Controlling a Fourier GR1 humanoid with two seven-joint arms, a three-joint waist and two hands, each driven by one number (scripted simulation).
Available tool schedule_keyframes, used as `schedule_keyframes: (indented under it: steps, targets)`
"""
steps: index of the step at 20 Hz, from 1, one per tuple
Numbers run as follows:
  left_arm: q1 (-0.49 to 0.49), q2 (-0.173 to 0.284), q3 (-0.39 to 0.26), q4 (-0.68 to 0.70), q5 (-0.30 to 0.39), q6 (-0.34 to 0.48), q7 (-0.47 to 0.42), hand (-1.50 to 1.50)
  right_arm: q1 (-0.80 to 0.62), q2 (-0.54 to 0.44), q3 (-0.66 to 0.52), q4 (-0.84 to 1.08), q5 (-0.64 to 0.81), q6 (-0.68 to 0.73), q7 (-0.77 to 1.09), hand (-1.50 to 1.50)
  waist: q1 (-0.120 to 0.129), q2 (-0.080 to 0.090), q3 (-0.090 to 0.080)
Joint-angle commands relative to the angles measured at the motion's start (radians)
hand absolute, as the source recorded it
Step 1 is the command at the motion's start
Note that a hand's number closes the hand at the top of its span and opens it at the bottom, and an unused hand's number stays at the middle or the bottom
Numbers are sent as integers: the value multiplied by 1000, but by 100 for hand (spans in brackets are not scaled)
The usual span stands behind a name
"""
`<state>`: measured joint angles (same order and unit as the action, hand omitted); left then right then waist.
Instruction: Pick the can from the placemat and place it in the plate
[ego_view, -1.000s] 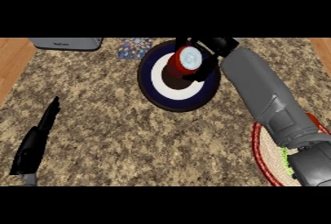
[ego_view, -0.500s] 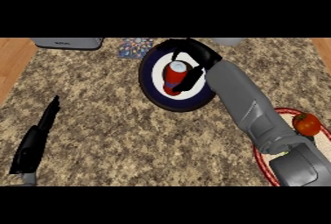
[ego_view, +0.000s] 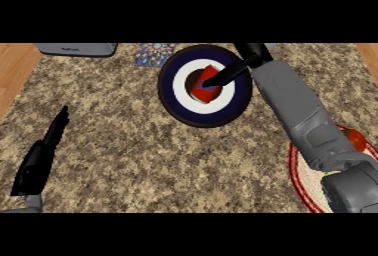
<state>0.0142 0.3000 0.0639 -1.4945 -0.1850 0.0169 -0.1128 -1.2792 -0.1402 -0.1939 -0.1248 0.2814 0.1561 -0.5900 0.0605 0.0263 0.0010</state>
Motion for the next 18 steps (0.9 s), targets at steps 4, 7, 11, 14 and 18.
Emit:
schedule_keyframes:
  steps: [4, 7, 11, 14, 18]
  targets:
    - [-25, -18, -18, -22, -6, 1, 39, 0, 14, -133, -146, 25, -139, 118, 41, -150, 13, 10, 2]
    - [16, -22, -34, -24, -27, 6, -15, 0, 64, -207, -191, 34, -184, 209, 15, -150, 29, 18, 3]
    - [-9, -16, -24, -9, -18, -2, -10, 0, 131, -266, -200, 15, -191, 290, -72, -150, 35, 28, 4]
    - [-26, -20, -33, -20, -19, -5, -8, 0, 132, -309, -203, 5, -190, 315, -87, -150, 50, 33, 5]
    - [-2, 4, -12, -20, -3, -25, -30, 0, 180, -349, -185, -6, -168, 332, -128, -150, 74, 39, 7]
